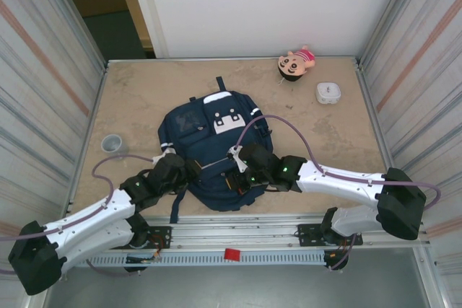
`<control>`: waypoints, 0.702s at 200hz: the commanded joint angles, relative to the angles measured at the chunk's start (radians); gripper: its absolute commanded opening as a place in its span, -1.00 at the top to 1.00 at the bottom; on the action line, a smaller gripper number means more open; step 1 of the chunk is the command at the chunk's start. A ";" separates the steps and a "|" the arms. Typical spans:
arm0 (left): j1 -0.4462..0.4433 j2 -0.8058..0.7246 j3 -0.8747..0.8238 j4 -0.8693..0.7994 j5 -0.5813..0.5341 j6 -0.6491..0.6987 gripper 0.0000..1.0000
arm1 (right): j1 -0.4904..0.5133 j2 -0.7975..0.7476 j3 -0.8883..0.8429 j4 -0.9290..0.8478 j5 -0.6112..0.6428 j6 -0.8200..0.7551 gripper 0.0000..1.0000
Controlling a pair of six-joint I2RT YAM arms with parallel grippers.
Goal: Pack books, pencil case, and school supplies into a backpack
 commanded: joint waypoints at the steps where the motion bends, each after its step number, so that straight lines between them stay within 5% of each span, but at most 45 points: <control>1: -0.004 -0.011 0.038 0.042 -0.041 0.022 0.44 | 0.014 0.001 0.029 0.035 -0.031 -0.010 1.00; 45: -0.003 -0.020 0.044 0.037 -0.037 0.023 0.97 | 0.013 0.028 0.052 -0.007 0.019 -0.014 1.00; 104: -0.003 -0.032 0.053 0.026 -0.029 0.029 1.00 | 0.014 0.121 0.114 -0.043 0.058 -0.024 0.55; 140: -0.003 -0.033 0.061 0.020 -0.025 0.034 1.00 | 0.014 0.154 0.144 -0.048 0.069 -0.043 0.52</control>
